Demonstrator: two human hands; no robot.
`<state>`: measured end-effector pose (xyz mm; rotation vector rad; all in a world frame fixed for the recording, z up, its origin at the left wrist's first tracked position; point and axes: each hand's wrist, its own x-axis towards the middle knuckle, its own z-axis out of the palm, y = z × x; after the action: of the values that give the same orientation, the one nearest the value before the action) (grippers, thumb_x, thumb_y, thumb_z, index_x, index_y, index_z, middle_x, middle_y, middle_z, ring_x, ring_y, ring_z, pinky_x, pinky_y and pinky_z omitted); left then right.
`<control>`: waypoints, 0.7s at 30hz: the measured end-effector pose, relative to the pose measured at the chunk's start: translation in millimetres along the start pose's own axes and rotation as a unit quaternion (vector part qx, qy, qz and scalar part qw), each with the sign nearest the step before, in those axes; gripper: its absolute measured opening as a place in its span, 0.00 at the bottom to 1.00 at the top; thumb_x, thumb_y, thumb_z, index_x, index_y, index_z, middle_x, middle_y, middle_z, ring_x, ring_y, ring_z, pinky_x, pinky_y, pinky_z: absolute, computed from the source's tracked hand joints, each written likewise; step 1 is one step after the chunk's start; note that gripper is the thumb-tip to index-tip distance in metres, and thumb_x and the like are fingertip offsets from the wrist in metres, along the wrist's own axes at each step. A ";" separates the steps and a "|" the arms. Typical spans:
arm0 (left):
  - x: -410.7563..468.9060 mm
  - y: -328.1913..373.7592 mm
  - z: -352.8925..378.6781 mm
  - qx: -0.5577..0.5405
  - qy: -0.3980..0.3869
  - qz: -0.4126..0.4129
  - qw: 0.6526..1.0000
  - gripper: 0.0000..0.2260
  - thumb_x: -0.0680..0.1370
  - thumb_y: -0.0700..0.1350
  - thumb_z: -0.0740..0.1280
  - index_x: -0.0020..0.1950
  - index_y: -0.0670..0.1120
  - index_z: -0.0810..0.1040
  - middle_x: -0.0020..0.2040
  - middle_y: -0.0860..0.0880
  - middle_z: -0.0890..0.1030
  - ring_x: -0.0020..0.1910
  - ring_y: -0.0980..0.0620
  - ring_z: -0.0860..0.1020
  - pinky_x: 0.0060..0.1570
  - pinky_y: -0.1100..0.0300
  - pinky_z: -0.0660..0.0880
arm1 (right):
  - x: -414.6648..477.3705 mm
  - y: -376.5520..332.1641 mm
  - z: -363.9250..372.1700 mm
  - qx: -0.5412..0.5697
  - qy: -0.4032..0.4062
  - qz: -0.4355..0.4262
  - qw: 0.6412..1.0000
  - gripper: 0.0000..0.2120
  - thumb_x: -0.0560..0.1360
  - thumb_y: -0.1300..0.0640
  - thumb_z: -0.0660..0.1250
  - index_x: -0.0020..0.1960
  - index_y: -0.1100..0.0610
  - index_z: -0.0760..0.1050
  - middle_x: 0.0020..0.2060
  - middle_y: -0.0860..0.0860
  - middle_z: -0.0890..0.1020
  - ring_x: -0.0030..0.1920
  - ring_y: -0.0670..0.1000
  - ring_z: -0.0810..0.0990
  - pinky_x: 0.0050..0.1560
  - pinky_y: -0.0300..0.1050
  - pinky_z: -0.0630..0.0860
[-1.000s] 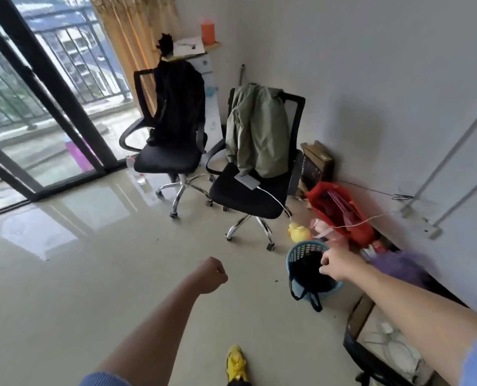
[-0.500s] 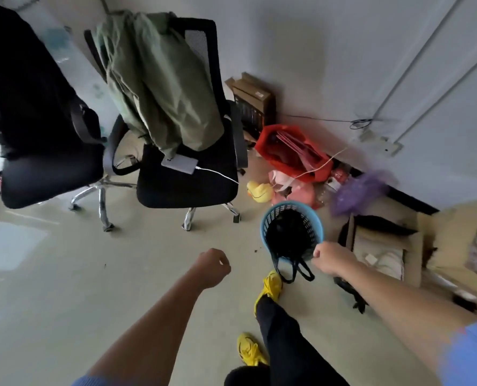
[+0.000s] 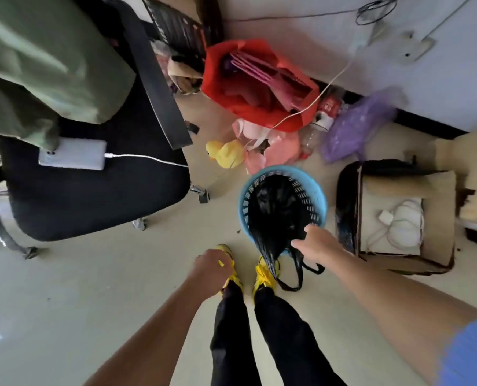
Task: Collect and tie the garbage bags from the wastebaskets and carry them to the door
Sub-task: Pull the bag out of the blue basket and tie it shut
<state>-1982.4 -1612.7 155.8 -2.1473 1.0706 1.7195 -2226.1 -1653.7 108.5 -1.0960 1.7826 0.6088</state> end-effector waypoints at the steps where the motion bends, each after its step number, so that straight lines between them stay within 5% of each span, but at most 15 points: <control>1: 21.7 -2.3 3.7 0.019 -0.006 0.004 1.000 0.12 0.74 0.41 0.62 0.32 0.54 0.75 0.38 0.43 0.83 0.34 0.45 0.78 0.34 0.59 0.74 | 19.4 -1.7 7.2 0.013 0.003 0.014 1.000 0.29 0.76 0.43 0.64 0.71 0.58 0.65 0.59 0.56 0.77 0.56 0.59 0.77 0.51 0.49 0.73; 8: 150.4 -34.0 41.5 0.089 -0.024 -0.010 0.996 0.07 0.74 0.43 0.62 0.42 0.52 0.79 0.45 0.44 0.82 0.43 0.42 0.81 0.39 0.55 0.78 | 142.9 -2.7 61.7 0.021 0.012 0.094 0.995 0.54 0.66 0.31 0.71 0.78 0.58 0.49 0.74 0.60 0.61 0.72 0.62 0.66 0.66 0.56 0.69; 11: 187.2 -50.7 56.0 0.123 -0.037 -0.011 0.992 0.08 0.74 0.44 0.62 0.45 0.50 0.81 0.45 0.45 0.82 0.43 0.43 0.81 0.41 0.56 0.78 | 180.4 -2.8 79.8 0.017 -0.008 0.127 0.992 0.60 0.65 0.36 0.75 0.80 0.55 0.39 0.75 0.62 0.59 0.69 0.64 0.70 0.63 0.56 0.72; 13: 201.4 -58.0 59.6 0.144 -0.037 -0.014 0.989 0.08 0.74 0.44 0.63 0.46 0.49 0.81 0.46 0.44 0.82 0.45 0.43 0.81 0.43 0.56 0.77 | 194.0 -2.4 88.6 -0.019 -0.014 0.131 0.991 0.51 0.71 0.47 0.73 0.79 0.58 0.43 0.66 0.62 0.72 0.60 0.62 0.77 0.53 0.52 0.77; 14: 205.3 -60.5 60.1 0.152 -0.036 -0.015 0.988 0.08 0.74 0.44 0.63 0.46 0.49 0.81 0.46 0.44 0.82 0.46 0.42 0.80 0.45 0.55 0.77 | 198.6 -1.3 91.3 -0.033 -0.010 0.122 0.992 0.39 0.74 0.53 0.69 0.77 0.61 0.52 0.58 0.61 0.77 0.52 0.60 0.79 0.43 0.49 0.76; 15: 206.8 -61.4 59.4 0.160 -0.034 -0.016 0.986 0.08 0.74 0.43 0.63 0.47 0.48 0.82 0.47 0.44 0.82 0.48 0.42 0.80 0.46 0.55 0.78 | 201.1 -0.3 92.7 -0.032 0.000 0.106 0.994 0.24 0.75 0.58 0.65 0.68 0.63 0.63 0.50 0.59 0.79 0.45 0.59 0.79 0.35 0.46 0.72; 17: 202.7 -58.3 55.9 0.169 -0.026 -0.018 0.985 0.09 0.75 0.43 0.62 0.48 0.48 0.82 0.46 0.45 0.81 0.48 0.42 0.80 0.46 0.54 0.78 | 196.0 0.9 89.0 -0.014 0.020 0.079 0.997 0.03 0.76 0.62 0.61 0.49 0.61 0.69 0.41 0.56 0.77 0.39 0.57 0.76 0.33 0.45 0.68; 21: 172.5 -36.0 44.2 0.153 -0.011 -0.020 0.988 0.09 0.74 0.44 0.62 0.48 0.49 0.81 0.47 0.45 0.82 0.48 0.42 0.81 0.45 0.54 0.78 | 163.8 -1.5 62.9 0.010 0.064 0.051 0.997 0.04 0.79 0.57 0.60 0.48 0.58 0.68 0.43 0.54 0.75 0.43 0.57 0.74 0.45 0.47 0.72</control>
<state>-1982.2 -1633.4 -24.8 -1.9408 1.1889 1.4496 -2225.0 -1674.3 -65.7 -1.0545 1.9604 0.5917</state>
